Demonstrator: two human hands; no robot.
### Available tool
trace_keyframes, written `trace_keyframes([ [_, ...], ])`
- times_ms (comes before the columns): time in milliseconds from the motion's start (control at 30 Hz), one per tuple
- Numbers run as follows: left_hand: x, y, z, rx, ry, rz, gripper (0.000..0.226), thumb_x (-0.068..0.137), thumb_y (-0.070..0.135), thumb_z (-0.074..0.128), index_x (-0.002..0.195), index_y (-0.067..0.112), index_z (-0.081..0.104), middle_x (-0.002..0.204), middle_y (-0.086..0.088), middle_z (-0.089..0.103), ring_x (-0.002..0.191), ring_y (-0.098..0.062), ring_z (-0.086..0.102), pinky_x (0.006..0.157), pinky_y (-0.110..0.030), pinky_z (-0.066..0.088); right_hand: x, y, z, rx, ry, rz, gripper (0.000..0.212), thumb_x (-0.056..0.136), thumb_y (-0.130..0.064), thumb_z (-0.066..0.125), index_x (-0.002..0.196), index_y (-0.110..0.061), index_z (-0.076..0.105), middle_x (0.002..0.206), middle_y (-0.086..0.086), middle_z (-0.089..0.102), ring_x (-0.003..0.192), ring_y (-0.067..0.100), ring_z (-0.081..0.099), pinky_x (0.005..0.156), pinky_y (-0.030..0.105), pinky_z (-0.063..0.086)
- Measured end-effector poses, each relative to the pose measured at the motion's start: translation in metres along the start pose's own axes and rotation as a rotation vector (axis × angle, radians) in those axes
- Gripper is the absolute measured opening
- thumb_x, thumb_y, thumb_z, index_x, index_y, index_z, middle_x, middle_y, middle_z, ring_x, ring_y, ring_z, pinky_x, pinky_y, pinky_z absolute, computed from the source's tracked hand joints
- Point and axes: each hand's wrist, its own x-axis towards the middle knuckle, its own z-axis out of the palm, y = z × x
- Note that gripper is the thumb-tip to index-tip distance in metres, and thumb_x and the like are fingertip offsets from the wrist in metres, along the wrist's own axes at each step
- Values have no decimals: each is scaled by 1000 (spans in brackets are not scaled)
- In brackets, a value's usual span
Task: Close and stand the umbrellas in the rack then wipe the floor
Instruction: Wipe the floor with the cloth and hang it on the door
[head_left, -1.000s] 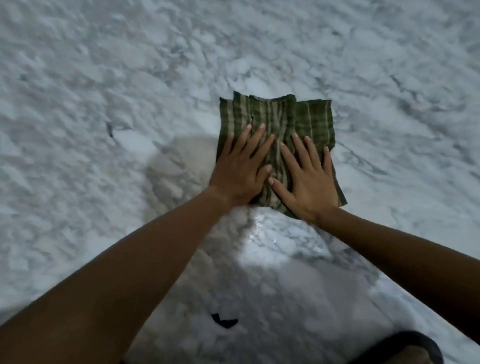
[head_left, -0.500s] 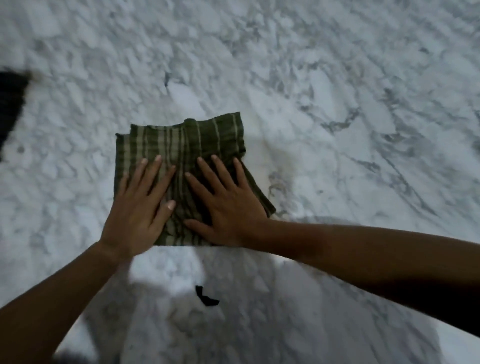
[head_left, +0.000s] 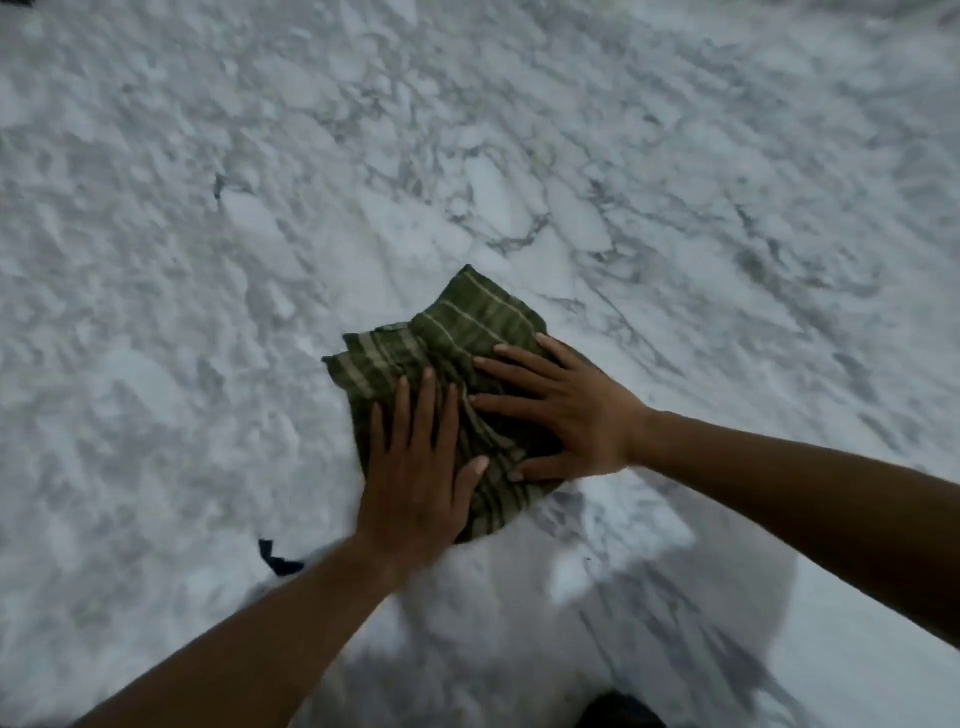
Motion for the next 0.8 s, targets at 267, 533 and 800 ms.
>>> trace_keyframes([
  [267, 116, 153, 9, -54, -17, 132, 66, 100, 48, 24, 159, 19, 21, 167, -15, 12, 153, -39, 10, 120, -62, 8, -133, 86, 6, 92, 206, 694, 83, 83, -85, 35, 156, -49, 20, 169, -9, 11, 157, 18, 6, 123, 56, 10],
  [533, 151, 255, 7, 51, -238, 453, 65, 105, 52, 21, 160, 27, -2, 168, -5, -14, 153, -31, -14, 122, -55, -5, -242, 84, 28, 123, 285, 1157, 73, 87, -79, 34, 154, -54, 19, 169, -7, 12, 156, 20, 7, 124, 54, 8],
  [800, 120, 172, 15, 73, -95, 821, 66, 102, 61, 21, 160, 29, 16, 169, -1, 9, 155, -26, 7, 124, -50, 9, -217, -13, 41, 146, 208, 1218, 73, 89, -82, 24, 155, -56, 8, 170, -4, -2, 157, 22, -5, 124, 55, 1],
])
